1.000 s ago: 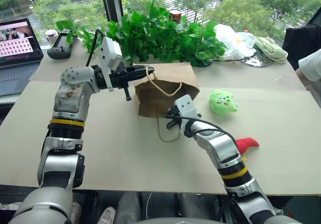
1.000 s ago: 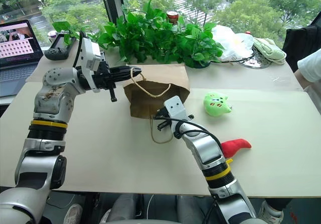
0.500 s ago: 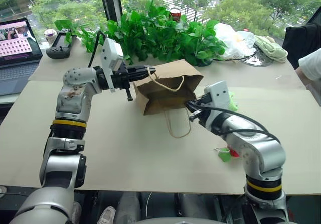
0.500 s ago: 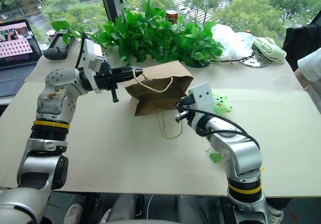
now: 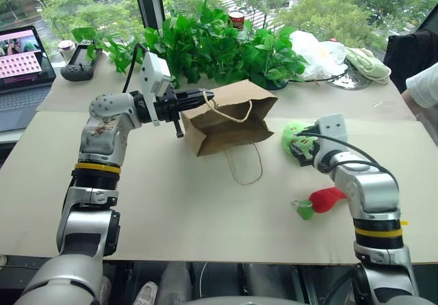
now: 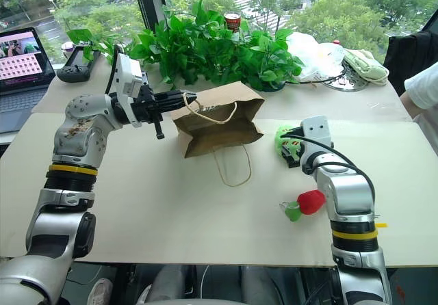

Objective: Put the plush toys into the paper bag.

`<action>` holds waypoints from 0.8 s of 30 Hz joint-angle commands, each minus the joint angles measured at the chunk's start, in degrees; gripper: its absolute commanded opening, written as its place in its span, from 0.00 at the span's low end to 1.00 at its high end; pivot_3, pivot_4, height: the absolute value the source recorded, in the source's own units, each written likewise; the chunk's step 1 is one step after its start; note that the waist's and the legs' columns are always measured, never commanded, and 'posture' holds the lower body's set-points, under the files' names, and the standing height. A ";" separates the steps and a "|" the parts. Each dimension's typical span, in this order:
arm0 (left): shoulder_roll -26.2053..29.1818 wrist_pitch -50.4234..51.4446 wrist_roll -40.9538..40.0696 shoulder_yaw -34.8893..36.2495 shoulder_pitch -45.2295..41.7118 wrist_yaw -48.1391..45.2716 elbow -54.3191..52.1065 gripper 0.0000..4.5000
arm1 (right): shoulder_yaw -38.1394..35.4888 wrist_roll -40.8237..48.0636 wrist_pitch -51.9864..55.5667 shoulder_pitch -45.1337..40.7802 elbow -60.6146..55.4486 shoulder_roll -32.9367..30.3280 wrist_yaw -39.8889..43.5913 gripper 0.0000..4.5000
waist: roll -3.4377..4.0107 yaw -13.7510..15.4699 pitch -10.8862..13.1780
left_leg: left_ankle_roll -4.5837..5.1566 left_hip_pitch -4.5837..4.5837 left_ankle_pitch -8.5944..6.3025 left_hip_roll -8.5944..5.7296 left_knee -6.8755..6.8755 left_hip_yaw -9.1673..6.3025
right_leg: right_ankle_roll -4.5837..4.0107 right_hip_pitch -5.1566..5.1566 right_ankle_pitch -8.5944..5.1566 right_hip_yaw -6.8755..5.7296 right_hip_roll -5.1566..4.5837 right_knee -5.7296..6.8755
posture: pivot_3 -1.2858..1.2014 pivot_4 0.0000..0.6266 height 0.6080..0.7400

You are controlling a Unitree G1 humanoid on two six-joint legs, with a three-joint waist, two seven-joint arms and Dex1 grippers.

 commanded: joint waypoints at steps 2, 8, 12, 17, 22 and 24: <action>0.44 0.17 -0.61 0.99 -0.79 0.38 -1.82 0.00 | -0.08 -1.48 -3.79 -1.69 3.14 0.95 -0.16 0.99 | 0.00 0.06 0.00 | 0.00 0.00 0.00 0.00 0.01 0.00 | 0.00 0.01 0.00 0.00 0.00 0.00 | 0.52 0.24 0.79; 0.50 0.34 -0.62 1.08 -0.68 0.60 -1.98 0.00 | -1.09 -0.74 -4.09 -1.72 2.06 1.98 0.49 0.60 | 0.01 0.08 0.00 | 0.00 0.00 0.01 0.00 0.02 -0.01 | 0.00 0.02 0.00 0.00 0.00 0.01 | 0.52 0.24 0.79; 0.50 0.26 -0.57 1.12 -0.82 0.72 -1.67 0.00 | -1.53 -0.43 -3.70 -1.31 0.63 1.96 0.84 0.31 | 0.01 0.08 -0.01 | 0.00 0.00 0.01 0.00 0.02 -0.01 | 0.00 0.02 0.00 0.00 0.00 0.02 | 0.52 0.24 0.79; 0.18 0.71 -0.98 1.53 -1.12 1.29 -1.04 0.00 | -5.02 1.96 -0.57 -0.02 -8.99 -0.74 3.34 0.31 | 0.08 0.13 0.02 | 0.00 -0.03 0.01 0.00 0.00 -0.01 | 0.00 -0.02 0.00 0.00 0.00 0.01 | 0.52 0.24 0.79; 0.00 1.49 -1.45 2.05 -1.54 1.76 -0.50 0.00 | -12.09 14.44 11.92 1.29 -23.44 -4.39 11.48 0.31 | 0.12 0.27 0.02 | 0.00 -0.08 0.01 0.00 -0.01 -0.06 | 0.00 -0.02 0.00 -0.03 -0.01 -0.01 | 0.52 0.24 0.79; -0.04 1.65 -1.54 2.13 -1.54 1.76 -0.49 0.00 | -14.56 20.66 17.56 1.86 -28.43 -5.34 14.88 0.31 | 0.12 0.28 0.02 | 0.00 -0.07 0.00 0.00 -0.02 -0.07 | 0.00 0.00 0.00 -0.04 0.00 -0.01 | 0.52 0.24 0.79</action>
